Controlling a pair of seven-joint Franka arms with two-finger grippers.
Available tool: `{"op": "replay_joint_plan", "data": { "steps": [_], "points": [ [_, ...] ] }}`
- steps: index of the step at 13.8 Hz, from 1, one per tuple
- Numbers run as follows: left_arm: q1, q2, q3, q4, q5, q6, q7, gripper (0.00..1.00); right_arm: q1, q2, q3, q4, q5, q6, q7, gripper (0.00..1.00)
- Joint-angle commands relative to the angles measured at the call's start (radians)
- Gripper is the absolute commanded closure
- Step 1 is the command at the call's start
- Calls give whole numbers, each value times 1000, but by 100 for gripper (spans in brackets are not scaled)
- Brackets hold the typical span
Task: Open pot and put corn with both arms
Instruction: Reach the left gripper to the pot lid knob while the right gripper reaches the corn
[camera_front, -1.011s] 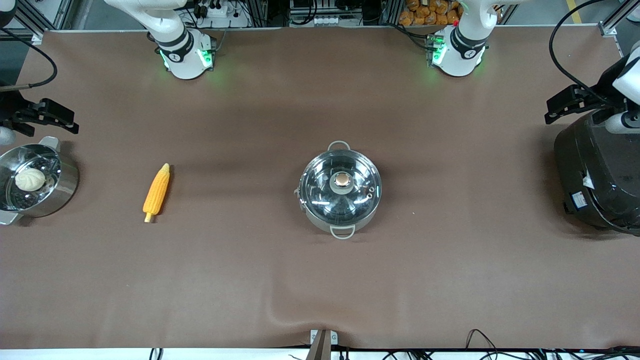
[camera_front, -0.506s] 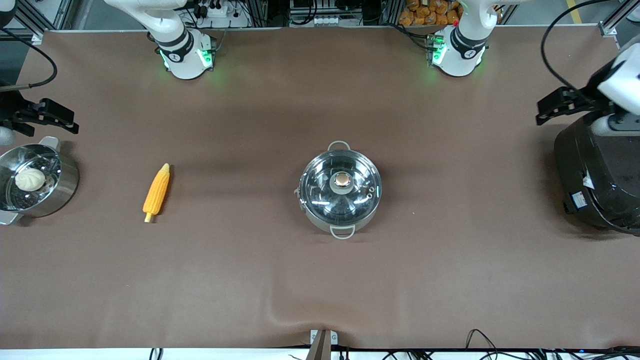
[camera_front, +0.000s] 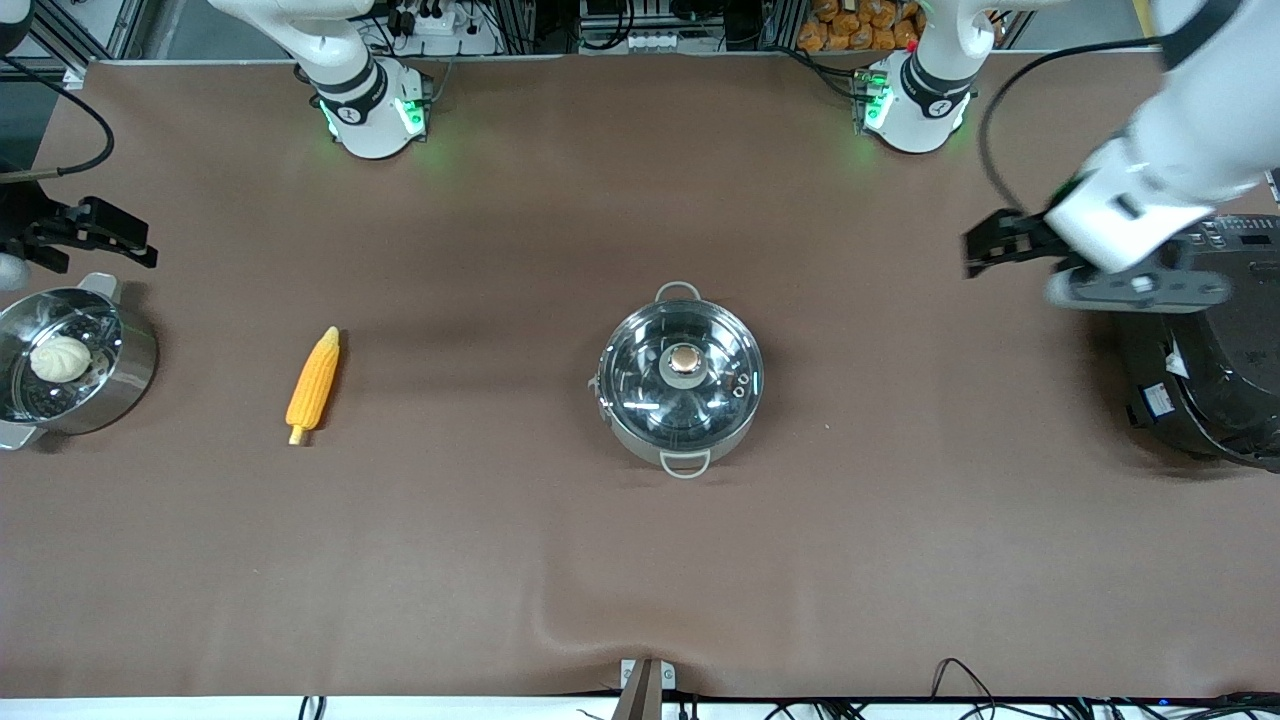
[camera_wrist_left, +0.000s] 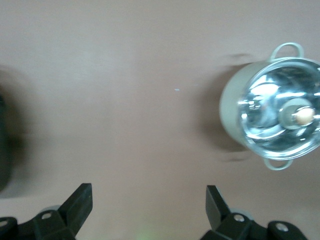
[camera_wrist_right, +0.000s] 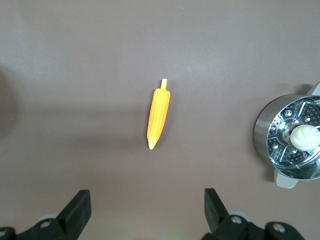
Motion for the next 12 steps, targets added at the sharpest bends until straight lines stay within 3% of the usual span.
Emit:
{"op": "replay_joint_plan", "data": {
  "steps": [1,9,12],
  "points": [
    [-87,60,-19,7,-22,55,-113,0,-9,22,6,9,-9,-5,-10,0],
    [-300,257,-8,19,4,285,-372,0,-12,114,6,30,-11,-7,-8,0],
    [-370,338,-5,71,82,314,-456,0,-22,148,6,24,-9,-13,-16,0]
  ]
}}
